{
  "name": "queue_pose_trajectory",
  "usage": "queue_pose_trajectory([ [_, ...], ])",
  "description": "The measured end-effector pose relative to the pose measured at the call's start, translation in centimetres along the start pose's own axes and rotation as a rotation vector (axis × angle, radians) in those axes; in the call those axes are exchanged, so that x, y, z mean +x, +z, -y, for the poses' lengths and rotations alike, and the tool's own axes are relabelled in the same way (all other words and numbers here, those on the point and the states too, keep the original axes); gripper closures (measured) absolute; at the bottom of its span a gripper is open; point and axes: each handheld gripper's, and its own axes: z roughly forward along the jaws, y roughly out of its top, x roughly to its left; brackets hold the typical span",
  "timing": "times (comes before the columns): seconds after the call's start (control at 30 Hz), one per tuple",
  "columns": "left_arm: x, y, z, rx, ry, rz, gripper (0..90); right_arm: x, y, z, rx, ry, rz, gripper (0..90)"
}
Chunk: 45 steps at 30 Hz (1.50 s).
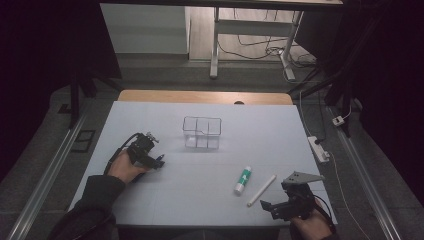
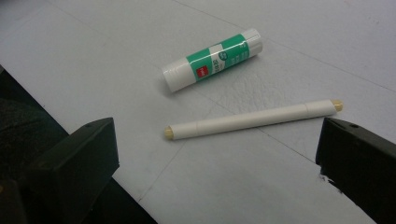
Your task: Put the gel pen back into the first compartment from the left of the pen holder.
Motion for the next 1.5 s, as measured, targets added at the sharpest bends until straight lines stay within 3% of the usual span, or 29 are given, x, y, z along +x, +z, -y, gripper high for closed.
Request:
queue_pose_trajectory([
  [0.13,-0.4,-0.3,-0.1,0.011,0.022,0.006,37.8,0.0,0.0,0.0,0.002,-0.001,-0.003,0.0],
  [0.37,-1.1,-0.9,-0.6,0.085,-0.011,-0.005,78.5,0.0,0.1,0.0,0.010,-0.002,-0.006,0.0],
  [0.5,-1.1,-0.9,-0.8,0.098,-0.034,-0.003,79.7,0.0,0.1,0.0,0.010,-0.003,-0.008,0.1],
  [0.63,-0.7,-1.0,-0.6,0.086,-0.059,0.030,79.9,0.0,0.1,0.0,0.011,-0.002,-0.009,0.1],
  [0.77,-0.4,-1.7,-0.7,0.014,-0.091,0.068,79.9,0.0,0.1,0.0,0.010,-0.002,-0.010,0.1],
  [1.17,-0.5,-5.2,-1.0,-0.255,-0.100,0.121,79.9,-0.1,0.1,0.0,0.011,-0.004,-0.012,0.3],
  [1.5,-0.7,-7.5,-2.3,-0.368,-0.100,0.135,79.9,-0.1,0.1,0.0,0.009,0.000,-0.012,0.3],
])
